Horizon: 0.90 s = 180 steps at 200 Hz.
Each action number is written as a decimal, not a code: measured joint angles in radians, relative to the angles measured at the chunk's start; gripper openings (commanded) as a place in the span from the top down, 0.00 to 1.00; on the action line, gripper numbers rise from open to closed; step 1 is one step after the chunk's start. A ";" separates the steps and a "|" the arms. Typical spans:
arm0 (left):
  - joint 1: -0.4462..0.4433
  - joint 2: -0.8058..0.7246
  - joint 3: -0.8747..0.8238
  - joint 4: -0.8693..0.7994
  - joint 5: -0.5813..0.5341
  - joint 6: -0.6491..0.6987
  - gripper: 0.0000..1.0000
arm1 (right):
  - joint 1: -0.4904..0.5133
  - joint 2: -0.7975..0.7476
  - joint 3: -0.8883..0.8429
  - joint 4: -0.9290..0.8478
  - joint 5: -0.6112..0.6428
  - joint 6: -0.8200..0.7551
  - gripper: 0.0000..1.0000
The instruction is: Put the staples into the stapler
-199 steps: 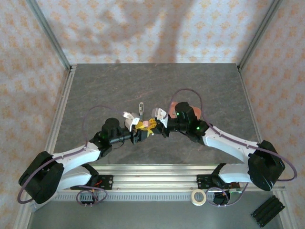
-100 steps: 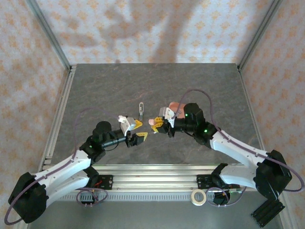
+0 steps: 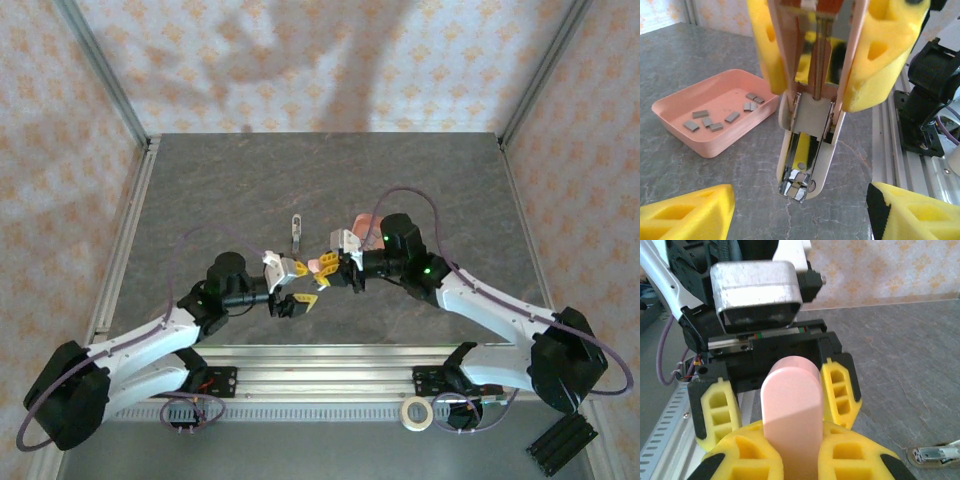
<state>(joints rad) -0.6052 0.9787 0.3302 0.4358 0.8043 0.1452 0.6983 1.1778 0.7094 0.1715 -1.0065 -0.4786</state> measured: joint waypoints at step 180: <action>-0.030 0.140 0.036 0.234 0.060 -0.069 0.64 | -0.004 0.044 0.037 -0.052 -0.071 -0.023 1.00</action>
<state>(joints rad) -0.6353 1.1183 0.3660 0.6701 0.8646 0.0761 0.6945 1.2221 0.7467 0.1192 -1.0775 -0.5011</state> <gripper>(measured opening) 0.407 0.133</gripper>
